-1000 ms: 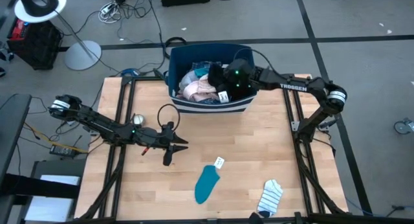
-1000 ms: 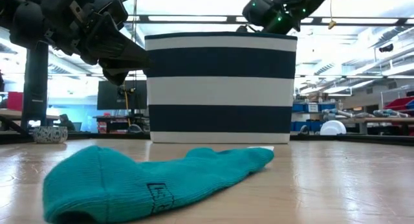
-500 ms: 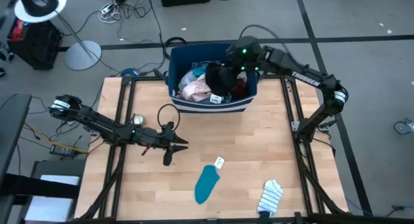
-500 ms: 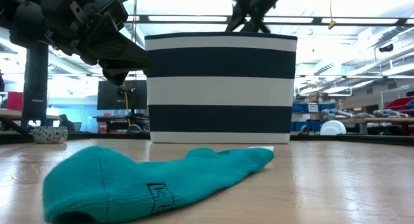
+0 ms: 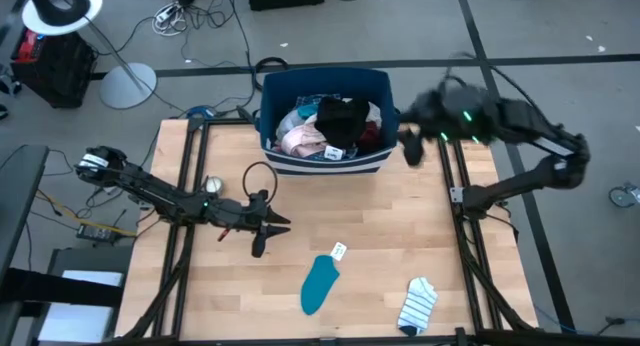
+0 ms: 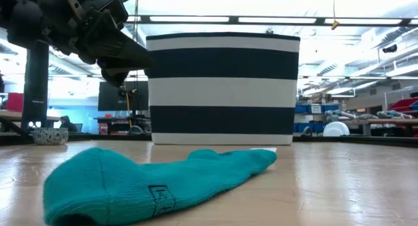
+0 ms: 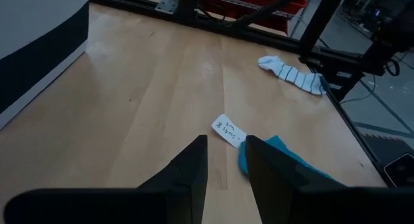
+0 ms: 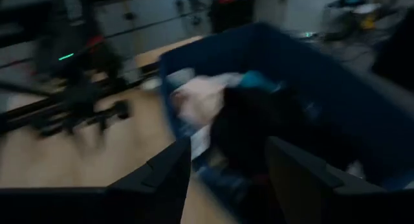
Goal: Sort clothes
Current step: Put the blue sock into the blue laundry organizer
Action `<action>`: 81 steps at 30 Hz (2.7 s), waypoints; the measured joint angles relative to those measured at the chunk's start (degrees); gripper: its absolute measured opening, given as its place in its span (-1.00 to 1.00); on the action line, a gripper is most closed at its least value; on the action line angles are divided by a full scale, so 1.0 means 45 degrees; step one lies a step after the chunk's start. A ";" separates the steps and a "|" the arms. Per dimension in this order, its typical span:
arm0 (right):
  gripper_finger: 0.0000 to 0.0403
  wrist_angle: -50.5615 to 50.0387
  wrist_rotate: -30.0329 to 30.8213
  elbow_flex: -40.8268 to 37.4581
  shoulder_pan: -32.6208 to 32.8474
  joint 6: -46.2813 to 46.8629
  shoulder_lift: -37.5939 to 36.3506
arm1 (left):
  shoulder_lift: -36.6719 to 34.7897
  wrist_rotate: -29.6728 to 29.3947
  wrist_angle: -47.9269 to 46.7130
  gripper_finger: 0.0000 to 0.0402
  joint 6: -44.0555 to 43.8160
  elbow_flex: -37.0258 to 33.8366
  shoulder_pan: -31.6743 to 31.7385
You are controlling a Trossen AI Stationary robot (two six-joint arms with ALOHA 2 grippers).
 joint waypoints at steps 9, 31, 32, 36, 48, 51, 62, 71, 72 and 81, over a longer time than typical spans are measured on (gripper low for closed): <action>-0.06 0.0102 0.3502 -0.5472 0.6131 0.4542 -0.3389 | 0.0734 -0.0828 -0.0529 -0.45 0.0195 0.1425 -0.0815; -0.11 0.8482 0.7122 -1.2227 1.1974 0.9316 -0.0974 | 0.8904 0.0918 -0.2689 -0.45 0.1725 0.7429 -0.1556; -0.11 0.8802 0.7206 -1.2273 1.2002 0.9335 -0.0736 | 0.9166 0.0913 -0.2688 -0.45 0.1705 0.7511 -0.1558; -0.11 0.9763 0.7595 -1.2289 1.2039 0.9293 0.0099 | 1.0113 0.0749 -0.2475 -0.45 0.1348 0.7748 -0.1552; -0.11 1.0097 0.8395 -1.2289 1.1852 0.9054 0.1266 | 0.8788 0.0591 -0.2305 -0.98 0.2159 0.8130 -0.0909; -0.11 1.0082 0.8503 -1.2289 1.1703 0.9051 0.1483 | 0.7633 0.0554 -0.3640 -0.99 0.2819 0.8340 -0.0510; -0.11 1.0160 0.8498 -1.2284 1.1563 0.9051 0.2385 | 0.3474 0.0265 -0.8668 -1.00 0.5553 1.0596 0.1391; -0.12 1.0203 0.8498 -1.2284 1.1316 0.9061 0.2983 | 0.2718 0.0146 -1.1671 -1.00 0.7843 1.4809 0.4975; -0.12 1.0228 0.8498 -1.2284 1.1279 0.9065 0.3049 | 0.2762 0.0231 -1.1717 -1.00 0.8006 1.5162 0.5438; -0.12 1.0248 0.8474 -1.2280 1.1155 0.9061 0.3291 | 0.2998 0.2176 -1.2126 -1.00 0.7032 1.5183 0.8841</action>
